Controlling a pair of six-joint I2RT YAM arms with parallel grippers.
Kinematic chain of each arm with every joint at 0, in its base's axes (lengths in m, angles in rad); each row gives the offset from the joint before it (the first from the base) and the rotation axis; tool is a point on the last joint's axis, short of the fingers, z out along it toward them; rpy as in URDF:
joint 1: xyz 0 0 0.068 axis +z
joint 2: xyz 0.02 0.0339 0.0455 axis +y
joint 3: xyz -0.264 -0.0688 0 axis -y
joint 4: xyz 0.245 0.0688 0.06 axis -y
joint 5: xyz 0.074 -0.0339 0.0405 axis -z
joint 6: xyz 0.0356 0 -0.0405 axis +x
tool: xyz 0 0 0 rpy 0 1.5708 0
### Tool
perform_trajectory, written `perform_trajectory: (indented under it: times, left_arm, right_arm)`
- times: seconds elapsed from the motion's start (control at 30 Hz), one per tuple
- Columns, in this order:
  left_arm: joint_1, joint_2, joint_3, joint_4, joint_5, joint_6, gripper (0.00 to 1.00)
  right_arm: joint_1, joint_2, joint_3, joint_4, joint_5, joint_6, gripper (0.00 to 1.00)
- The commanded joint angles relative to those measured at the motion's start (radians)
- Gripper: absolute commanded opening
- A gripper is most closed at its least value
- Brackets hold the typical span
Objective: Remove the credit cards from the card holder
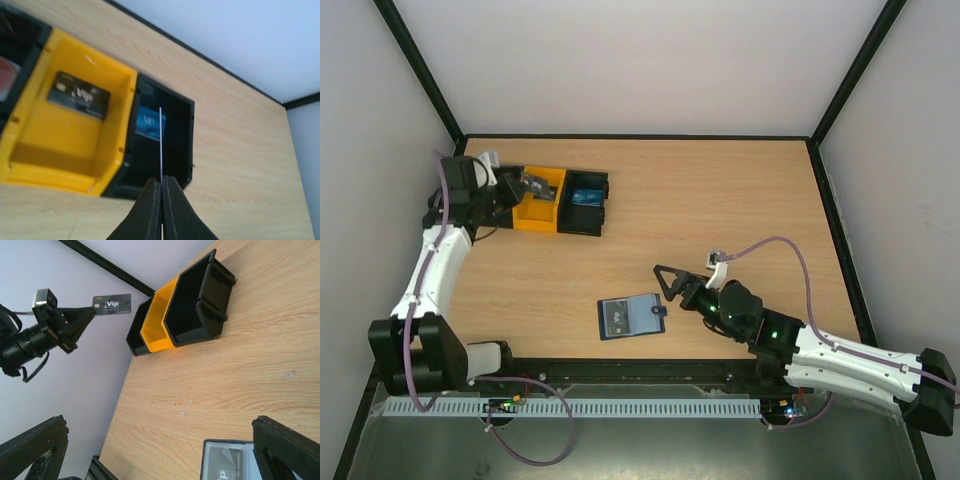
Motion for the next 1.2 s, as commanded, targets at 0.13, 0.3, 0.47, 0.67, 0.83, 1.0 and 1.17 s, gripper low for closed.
perform_trajectory:
  times: [0.13,0.3,0.47,0.67,0.83,1.0,1.17]
  left_arm:
    - [0.033,0.247,0.233,-0.118,-0.068,0.124,0.03]
    - [0.04,0.4,0.313,-0.12,-0.044,0.151,0.03]
    - [0.038,0.503,0.337,-0.071,-0.012,0.137,0.03]
    - [0.039,0.621,0.411,-0.099,-0.031,0.167,0.03]
    - [0.037,0.677,0.457,-0.093,-0.017,0.176,0.03]
    - [0.033,0.739,0.496,-0.104,-0.004,0.189,0.03]
    - [0.025,0.763,0.515,-0.091,-0.012,0.182,0.03]
  right_arm:
    - [0.001,-0.053,0.03,-0.053,0.047,-0.037,0.98]
    - [0.001,-0.062,0.055,-0.086,0.071,-0.049,0.98]
    - [0.0,-0.077,0.054,-0.09,0.098,-0.05,0.98]
    - [0.001,-0.075,0.056,-0.099,0.112,-0.053,0.98]
    - [0.001,-0.079,0.035,-0.089,0.136,-0.032,0.98]
    - [0.001,-0.075,0.028,-0.071,0.161,-0.032,0.98]
    - [0.001,-0.059,0.046,-0.078,0.178,-0.046,0.98]
